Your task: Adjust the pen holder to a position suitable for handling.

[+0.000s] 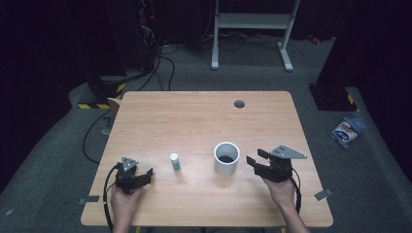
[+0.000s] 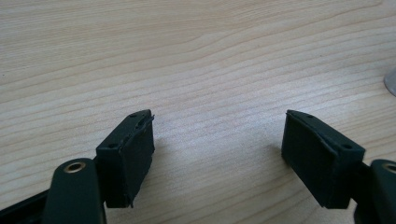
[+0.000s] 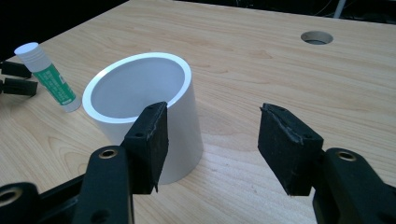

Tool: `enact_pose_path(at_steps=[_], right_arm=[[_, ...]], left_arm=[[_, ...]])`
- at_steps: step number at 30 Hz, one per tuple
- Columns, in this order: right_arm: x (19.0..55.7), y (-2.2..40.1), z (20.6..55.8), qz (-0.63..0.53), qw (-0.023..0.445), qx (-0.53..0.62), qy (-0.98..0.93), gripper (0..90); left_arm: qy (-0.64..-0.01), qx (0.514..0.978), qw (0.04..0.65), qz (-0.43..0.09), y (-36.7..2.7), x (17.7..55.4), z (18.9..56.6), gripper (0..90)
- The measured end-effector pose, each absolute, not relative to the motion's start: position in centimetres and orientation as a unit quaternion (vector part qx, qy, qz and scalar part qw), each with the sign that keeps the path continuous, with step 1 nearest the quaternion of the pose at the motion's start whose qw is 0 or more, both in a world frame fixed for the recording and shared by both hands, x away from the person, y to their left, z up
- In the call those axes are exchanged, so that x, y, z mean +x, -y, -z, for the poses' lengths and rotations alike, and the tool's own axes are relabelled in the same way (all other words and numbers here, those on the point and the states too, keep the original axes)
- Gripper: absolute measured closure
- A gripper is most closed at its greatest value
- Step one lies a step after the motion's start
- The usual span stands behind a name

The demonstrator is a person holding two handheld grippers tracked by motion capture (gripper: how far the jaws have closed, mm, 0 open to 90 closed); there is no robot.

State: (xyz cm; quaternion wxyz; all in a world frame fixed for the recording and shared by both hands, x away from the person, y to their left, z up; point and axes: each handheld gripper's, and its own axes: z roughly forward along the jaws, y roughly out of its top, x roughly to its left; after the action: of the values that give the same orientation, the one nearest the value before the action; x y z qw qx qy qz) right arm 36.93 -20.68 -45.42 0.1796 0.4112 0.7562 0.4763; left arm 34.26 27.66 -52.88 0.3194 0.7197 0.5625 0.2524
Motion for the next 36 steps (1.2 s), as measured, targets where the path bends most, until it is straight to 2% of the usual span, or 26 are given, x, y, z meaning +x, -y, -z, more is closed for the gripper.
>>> enact_pose_path(at_steps=[9, 36], right_arm=[[36.4, 21.3, 46.0, -0.463, 0.194, 0.417, -0.758, 42.7], [35.5, 23.6, 47.7, -0.455, 0.194, 0.451, -0.743, 42.6]], left_arm=[[-0.563, 0.719, 0.319, -0.253, -27.7, 34.3, 52.9, 25.4], [-0.563, 0.720, 0.319, -0.253, -27.7, 34.3, 52.9, 25.4]])
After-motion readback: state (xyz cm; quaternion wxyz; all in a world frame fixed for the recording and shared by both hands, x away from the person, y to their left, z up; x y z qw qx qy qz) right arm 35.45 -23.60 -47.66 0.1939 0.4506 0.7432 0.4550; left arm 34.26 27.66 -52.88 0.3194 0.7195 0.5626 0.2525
